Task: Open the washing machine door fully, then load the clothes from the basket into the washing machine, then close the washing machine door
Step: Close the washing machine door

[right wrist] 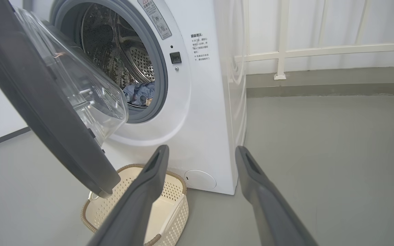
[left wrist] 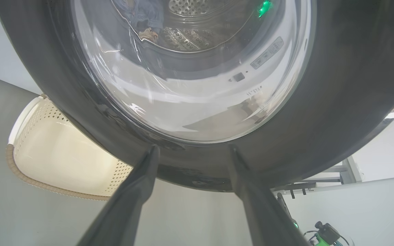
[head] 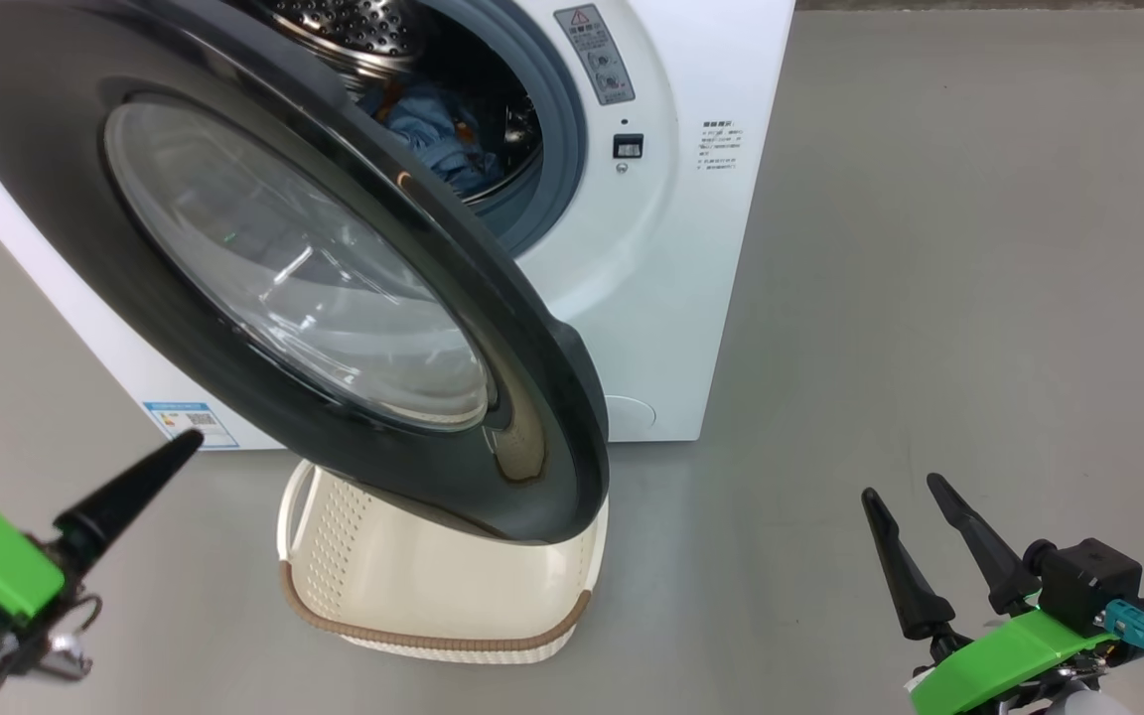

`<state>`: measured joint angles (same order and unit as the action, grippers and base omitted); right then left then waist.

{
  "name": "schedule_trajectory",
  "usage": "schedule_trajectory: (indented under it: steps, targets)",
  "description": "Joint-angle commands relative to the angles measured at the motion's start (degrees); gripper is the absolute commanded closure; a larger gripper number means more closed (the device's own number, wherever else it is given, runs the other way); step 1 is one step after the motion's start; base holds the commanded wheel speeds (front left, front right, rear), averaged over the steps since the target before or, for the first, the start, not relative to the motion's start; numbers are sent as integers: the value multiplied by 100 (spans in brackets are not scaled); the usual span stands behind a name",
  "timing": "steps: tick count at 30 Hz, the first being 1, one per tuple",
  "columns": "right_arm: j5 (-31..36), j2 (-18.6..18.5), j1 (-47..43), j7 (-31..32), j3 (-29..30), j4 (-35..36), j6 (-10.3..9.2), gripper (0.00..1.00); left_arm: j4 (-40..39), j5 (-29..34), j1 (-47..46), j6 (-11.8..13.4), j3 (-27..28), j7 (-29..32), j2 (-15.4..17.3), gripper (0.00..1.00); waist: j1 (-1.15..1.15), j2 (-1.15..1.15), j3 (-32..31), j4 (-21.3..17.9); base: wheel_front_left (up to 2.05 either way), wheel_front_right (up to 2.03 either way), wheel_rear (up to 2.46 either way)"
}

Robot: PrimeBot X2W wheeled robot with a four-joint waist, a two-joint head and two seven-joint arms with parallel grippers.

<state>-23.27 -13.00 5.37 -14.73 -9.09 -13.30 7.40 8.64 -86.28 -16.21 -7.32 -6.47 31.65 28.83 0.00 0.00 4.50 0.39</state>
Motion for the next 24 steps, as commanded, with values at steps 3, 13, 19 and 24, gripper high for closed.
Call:
schedule_trajectory:
  steps: [3,13,19,24]
  targets:
    - [-20,-104,-60,-27,-92,135,9,0,-106,93,85,-17,304,-279,261,0,0,0,-16,-15,0,0,0]
    - [-31,-138,-179,-27,15,143,9,0,-70,326,871,-17,187,-1503,251,0,0,0,-16,-155,0,0,0]
    - [-31,-175,-281,-27,122,136,9,0,-2,519,1227,-17,-161,-2350,269,0,0,0,-29,-231,0,0,0]
    - [-42,-222,-353,-27,175,111,9,0,128,598,1407,-17,-484,-3005,353,0,0,0,-68,-314,0,0,0]
